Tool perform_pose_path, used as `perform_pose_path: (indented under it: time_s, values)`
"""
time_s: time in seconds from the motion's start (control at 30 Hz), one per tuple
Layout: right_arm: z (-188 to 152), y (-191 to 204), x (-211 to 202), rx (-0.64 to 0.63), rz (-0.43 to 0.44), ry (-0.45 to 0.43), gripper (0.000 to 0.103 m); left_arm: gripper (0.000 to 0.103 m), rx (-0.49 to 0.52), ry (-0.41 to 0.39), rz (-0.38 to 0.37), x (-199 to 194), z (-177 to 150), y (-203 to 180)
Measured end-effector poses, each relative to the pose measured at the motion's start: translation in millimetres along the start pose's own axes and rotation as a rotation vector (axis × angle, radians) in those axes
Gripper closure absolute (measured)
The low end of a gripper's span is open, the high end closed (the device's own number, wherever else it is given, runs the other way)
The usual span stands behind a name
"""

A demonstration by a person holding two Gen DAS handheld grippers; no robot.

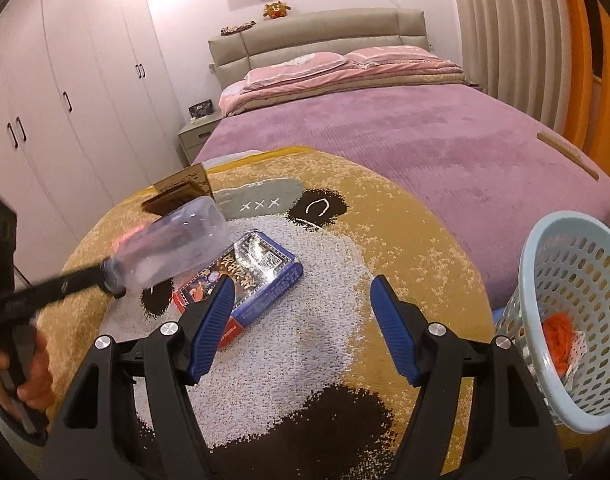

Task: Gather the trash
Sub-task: 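Grasp the clear plastic bottle with blue cap using the left tool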

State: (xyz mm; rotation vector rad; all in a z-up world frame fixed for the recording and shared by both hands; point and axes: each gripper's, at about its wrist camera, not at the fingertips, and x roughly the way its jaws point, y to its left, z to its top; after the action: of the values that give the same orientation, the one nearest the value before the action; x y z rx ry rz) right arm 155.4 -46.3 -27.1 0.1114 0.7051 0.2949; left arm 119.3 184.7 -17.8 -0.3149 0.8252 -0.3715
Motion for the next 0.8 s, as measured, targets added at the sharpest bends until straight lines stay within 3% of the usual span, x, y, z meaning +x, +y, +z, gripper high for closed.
perform_pose_path:
  time_s: [0.13,0.2,0.4,0.67,0.8]
  values:
    - [1,0,0,0.003,-0.001,-0.001,0.036,0.026,0.06,0.054,-0.129,-7,-16,-23]
    - [1,0,1,0.002,-0.004,-0.001,0.036,0.025,0.101,0.052,-0.15,-12,-20,-34]
    - [0,-3,3,0.013,0.008,0.011,0.036,0.018,0.12,-0.021,0.006,-6,5,-37]
    - [0,-5,7,0.022,0.033,0.033,0.034,0.015,0.272,0.158,0.098,61,40,-45]
    - [0,-5,7,0.022,0.038,0.039,0.033,0.021,0.266,0.205,0.132,79,48,-43]
